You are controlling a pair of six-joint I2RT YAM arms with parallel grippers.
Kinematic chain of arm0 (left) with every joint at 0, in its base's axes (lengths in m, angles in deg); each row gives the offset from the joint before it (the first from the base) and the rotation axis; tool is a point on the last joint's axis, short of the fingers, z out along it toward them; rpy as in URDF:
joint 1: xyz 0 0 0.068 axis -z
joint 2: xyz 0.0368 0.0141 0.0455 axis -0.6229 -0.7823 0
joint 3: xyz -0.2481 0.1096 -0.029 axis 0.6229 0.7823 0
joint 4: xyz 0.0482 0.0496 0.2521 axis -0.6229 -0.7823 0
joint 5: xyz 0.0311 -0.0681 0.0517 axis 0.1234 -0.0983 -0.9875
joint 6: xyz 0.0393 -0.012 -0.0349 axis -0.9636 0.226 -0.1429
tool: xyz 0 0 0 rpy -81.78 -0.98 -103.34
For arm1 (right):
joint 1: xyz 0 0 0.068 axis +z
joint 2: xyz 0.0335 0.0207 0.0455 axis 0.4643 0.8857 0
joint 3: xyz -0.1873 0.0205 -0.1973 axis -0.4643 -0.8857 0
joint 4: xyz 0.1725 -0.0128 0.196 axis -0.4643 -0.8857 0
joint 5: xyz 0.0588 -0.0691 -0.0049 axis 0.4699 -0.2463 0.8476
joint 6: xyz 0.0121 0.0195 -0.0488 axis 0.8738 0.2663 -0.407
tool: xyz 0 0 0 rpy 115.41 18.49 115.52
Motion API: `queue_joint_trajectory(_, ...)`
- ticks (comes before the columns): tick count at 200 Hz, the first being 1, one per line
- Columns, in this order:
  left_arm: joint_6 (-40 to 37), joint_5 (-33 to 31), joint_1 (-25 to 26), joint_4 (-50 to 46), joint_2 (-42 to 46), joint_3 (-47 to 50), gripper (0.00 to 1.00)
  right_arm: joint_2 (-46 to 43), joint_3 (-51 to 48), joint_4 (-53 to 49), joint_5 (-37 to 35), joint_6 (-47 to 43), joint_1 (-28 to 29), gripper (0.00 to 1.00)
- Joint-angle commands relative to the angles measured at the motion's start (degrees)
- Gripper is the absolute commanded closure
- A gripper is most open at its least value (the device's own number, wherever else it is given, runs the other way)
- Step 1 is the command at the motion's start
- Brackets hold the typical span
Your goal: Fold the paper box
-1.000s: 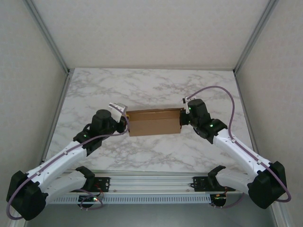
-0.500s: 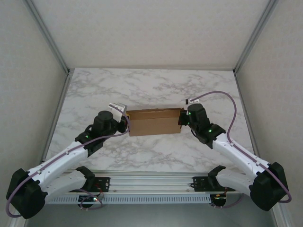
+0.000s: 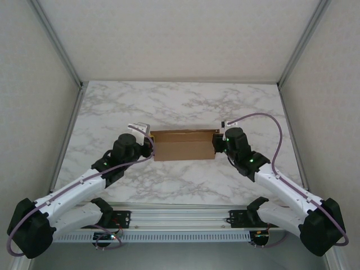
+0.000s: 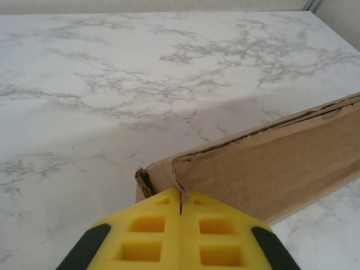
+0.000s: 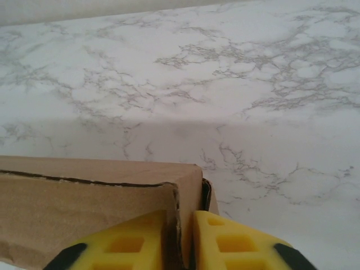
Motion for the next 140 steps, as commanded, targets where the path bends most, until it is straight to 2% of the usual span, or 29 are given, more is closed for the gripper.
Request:
queue_joint_trajectory(1, 0.4, 0.1, 1.0, -9.9, -1.2, 1.9, 1.00, -0.2, -0.4, -6.5, 2.1, -0.6, 0.9, 0.74)
queue_joint_trajectory(14, 0.2, -0.3, 1.0, -10.2, -0.6, 1.7, 1.00, -0.3, 0.0, -6.6, 2.7, -0.9, 0.9, 0.69)
queue_joint_trajectory(46, -0.1, -0.5, 0.9, -10.8, -0.4, 1.4, 1.00, -1.8, 0.5, -6.5, 3.7, -1.7, 0.9, 0.46)
queue_joint_trajectory(92, -0.3, -0.3, 1.2, -11.2, -0.9, 0.9, 1.00, -5.3, 0.6, -5.5, 7.2, -3.2, 0.9, 0.28)
queue_joint_trajectory(123, -0.3, -0.3, 1.2, -11.2, -1.1, 0.8, 1.00, -7.3, 0.7, -4.5, 10.8, -4.6, 0.9, 0.02)
queue_joint_trajectory(140, -0.2, -0.1, 1.4, -11.2, -1.1, 0.8, 1.00, -8.4, 1.0, -4.4, 10.4, -5.0, 0.9, 0.01)
